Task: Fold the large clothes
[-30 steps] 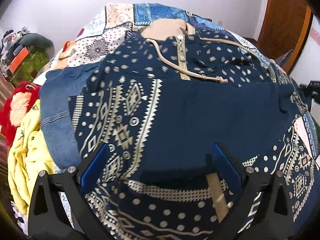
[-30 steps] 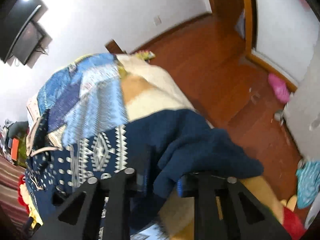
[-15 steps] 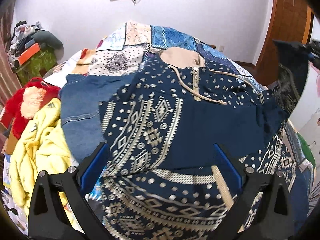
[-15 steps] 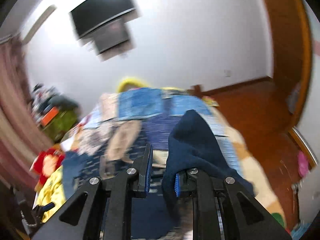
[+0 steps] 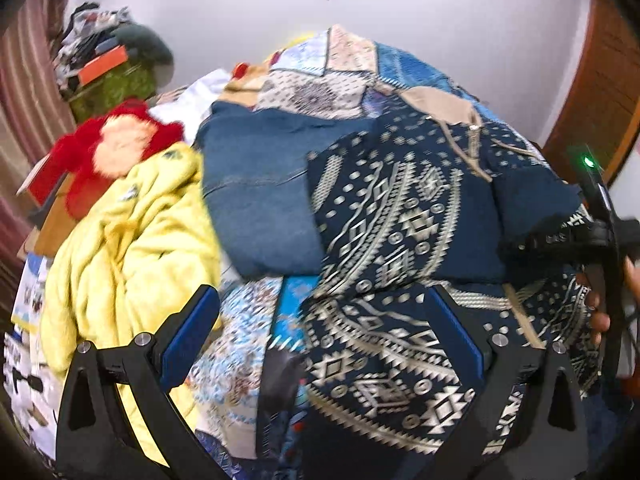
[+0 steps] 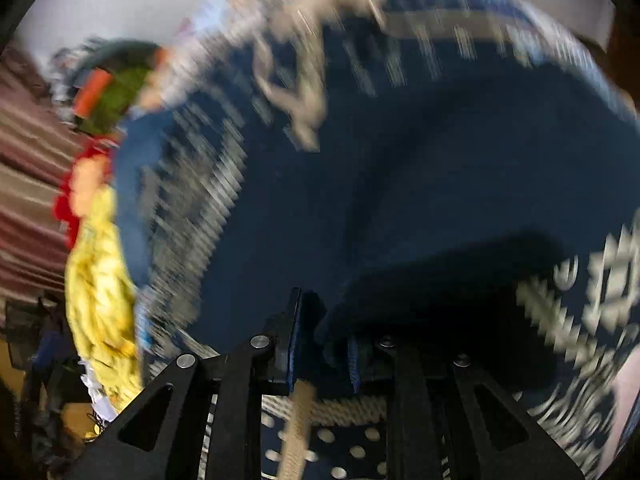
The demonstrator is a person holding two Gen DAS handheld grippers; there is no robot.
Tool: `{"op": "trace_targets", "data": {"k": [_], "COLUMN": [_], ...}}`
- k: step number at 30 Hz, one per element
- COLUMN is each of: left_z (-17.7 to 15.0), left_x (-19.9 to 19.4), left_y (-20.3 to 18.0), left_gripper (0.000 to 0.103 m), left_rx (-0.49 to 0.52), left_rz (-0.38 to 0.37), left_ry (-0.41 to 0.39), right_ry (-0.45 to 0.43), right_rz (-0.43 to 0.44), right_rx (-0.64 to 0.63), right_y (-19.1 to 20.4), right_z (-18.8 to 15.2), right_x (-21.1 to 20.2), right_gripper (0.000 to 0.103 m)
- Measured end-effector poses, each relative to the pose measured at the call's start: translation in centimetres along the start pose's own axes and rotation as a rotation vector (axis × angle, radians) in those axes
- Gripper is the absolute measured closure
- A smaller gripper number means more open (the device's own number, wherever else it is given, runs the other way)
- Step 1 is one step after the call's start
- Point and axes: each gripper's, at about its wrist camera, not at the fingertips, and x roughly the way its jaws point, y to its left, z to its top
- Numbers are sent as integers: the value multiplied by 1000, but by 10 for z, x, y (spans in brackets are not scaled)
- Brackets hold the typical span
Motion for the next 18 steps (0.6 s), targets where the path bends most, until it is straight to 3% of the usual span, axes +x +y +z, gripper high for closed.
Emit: {"op": "trace_targets", "data": {"k": [5, 9, 13, 18], "left_z": [-8, -10, -3, 17], "left_x": [1, -4, -7, -12], "left_y": [3, -10, -37, -86], "left_gripper": [0, 0, 0, 0], "left_rx": [-23, -1, 61, 156], "left_rz": [0, -15, -24, -41], "left_ry": [27, 25, 27, -1], "right_ry": [79, 148, 125, -49], "right_rz": [24, 143, 147, 109], "right_rx": [45, 53, -9, -63], "right_y": [-11, -17, -25, -55], "right_z": [-14, -31, -46, -43], "right_x": [-8, -23, -47, -110], "right_gripper": [79, 31, 30, 30]}}
